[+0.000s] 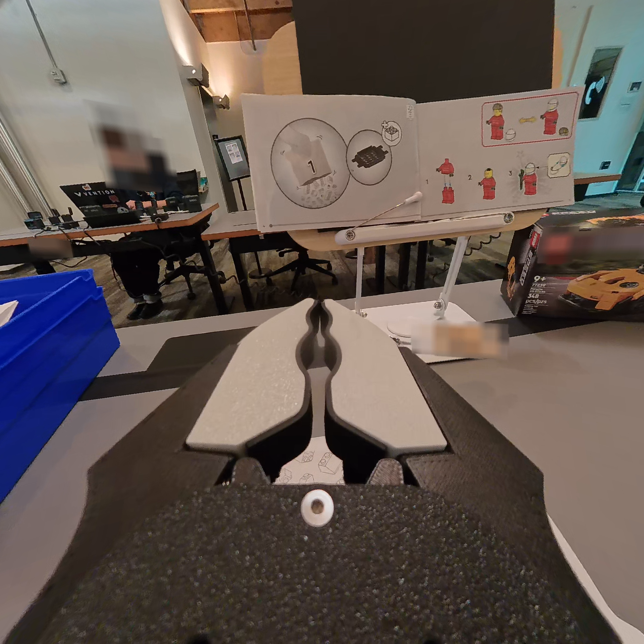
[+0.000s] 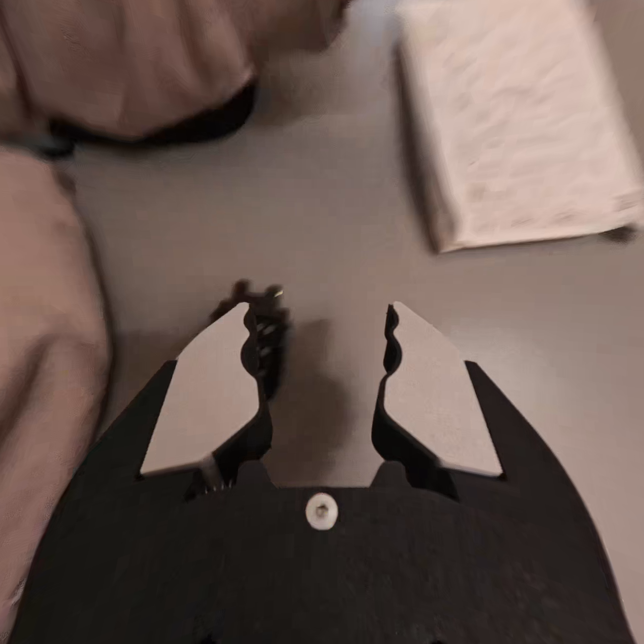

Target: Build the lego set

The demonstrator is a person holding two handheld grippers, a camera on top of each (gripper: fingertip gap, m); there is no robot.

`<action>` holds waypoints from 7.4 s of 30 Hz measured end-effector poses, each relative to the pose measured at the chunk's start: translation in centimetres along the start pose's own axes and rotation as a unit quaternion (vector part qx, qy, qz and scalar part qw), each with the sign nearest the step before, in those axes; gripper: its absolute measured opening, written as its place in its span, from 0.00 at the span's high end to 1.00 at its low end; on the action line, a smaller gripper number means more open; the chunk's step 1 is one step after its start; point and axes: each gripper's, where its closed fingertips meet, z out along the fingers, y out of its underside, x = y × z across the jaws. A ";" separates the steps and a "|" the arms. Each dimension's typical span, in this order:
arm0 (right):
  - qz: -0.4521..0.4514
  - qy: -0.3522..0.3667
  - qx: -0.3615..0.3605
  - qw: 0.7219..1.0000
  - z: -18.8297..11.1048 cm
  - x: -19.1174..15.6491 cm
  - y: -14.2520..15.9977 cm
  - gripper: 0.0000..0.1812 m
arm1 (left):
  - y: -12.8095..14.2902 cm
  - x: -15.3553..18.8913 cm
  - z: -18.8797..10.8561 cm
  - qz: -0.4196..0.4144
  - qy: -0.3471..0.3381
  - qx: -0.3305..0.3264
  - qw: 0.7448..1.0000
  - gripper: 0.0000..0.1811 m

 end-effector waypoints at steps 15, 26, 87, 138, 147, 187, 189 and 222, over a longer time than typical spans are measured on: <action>-0.128 -0.017 -0.075 0.989 -0.1 3.7 3.1 0.68 | 0.3 0.6 0.0 -0.018 0.017 -0.004 1.000 1.00; -0.109 -0.055 -0.110 0.986 2.5 10.6 5.3 0.67 | 1.2 -0.6 0.3 -0.026 0.007 -0.014 1.000 1.00; 0.218 -0.070 0.205 0.952 3.0 20.7 -6.8 0.99 | -6.2 4.6 3.2 0.054 0.005 -0.004 0.999 1.00; 0.009 -0.060 0.325 0.944 -7.6 14.9 -4.9 0.74 | 3.1 6.2 -4.8 -0.009 0.447 -0.046 0.893 1.00; -0.044 -0.033 0.275 0.960 -7.9 14.3 -5.7 1.00 | 2.1 6.9 -5.9 0.076 0.442 -0.065 0.891 1.00; -0.263 0.025 0.042 0.964 -3.9 13.1 -12.5 0.85 | 2.2 10.6 -7.7 0.163 0.446 -0.091 0.875 1.00; -0.265 0.022 0.053 0.962 -4.2 13.0 -12.9 0.94 | 2.3 10.5 -7.7 0.160 0.448 -0.091 0.875 1.00; -0.231 0.092 0.201 0.948 -6.1 11.9 -13.3 0.99 | -2.3 12.0 -8.6 0.130 0.438 -0.027 0.889 1.00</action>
